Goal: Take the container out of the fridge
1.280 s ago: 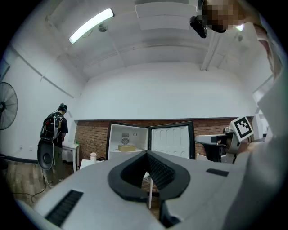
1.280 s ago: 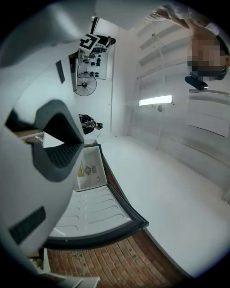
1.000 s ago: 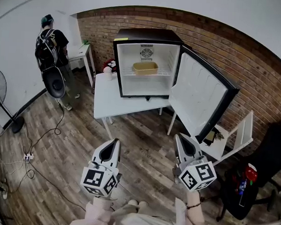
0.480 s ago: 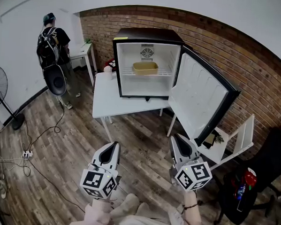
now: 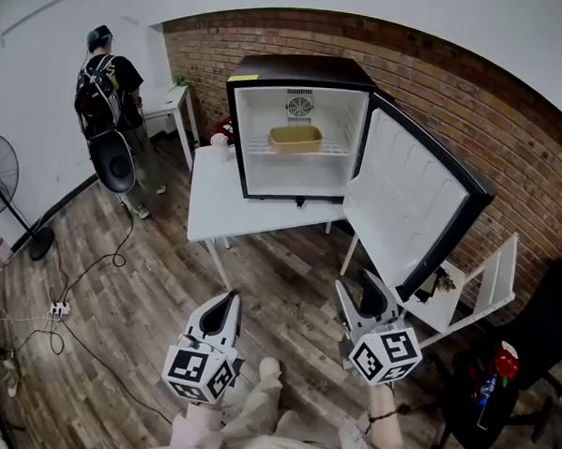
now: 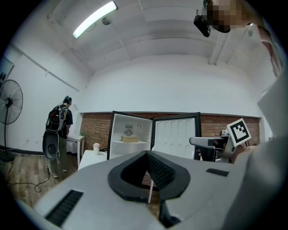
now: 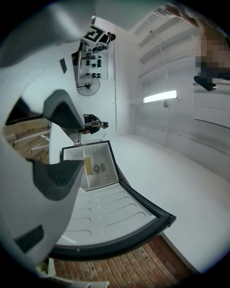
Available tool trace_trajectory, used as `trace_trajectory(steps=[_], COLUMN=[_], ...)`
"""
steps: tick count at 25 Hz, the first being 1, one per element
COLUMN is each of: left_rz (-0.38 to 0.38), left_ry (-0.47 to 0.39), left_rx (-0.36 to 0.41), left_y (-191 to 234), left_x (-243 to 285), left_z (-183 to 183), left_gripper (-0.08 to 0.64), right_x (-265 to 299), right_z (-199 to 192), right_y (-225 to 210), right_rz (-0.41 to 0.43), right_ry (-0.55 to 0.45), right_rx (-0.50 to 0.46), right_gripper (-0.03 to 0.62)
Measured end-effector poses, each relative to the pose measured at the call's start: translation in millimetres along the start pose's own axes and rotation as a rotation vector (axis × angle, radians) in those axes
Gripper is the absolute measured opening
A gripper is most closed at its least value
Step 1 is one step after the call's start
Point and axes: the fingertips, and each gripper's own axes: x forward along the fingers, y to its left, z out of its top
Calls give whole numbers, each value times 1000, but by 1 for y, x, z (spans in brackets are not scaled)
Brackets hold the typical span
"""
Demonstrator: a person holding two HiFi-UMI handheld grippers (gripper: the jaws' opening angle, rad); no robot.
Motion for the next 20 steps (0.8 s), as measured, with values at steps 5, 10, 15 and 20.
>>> trace_trajectory(steps=[5,10,15,20], left_rz=[7,8,-8,-18], left_ry=[6,16,20,29], left_rx=[-10,-26,-45,-47], left_y=[19,44,67,95], left_x=[24,64,114,156], left_z=[-4,-8,-6,-2], left_gripper=[-8,-8,-8,-8], right_x=[28,69,116,161], right_z=[-10,-23,-28,-27], right_y=[-6,-24,-48,-66], right_rz=[12,10,-2,-19], right_ry=[24,61,77,66], right_rx=[-27,-30,-15,6], right_gripper=[213,213,212,212])
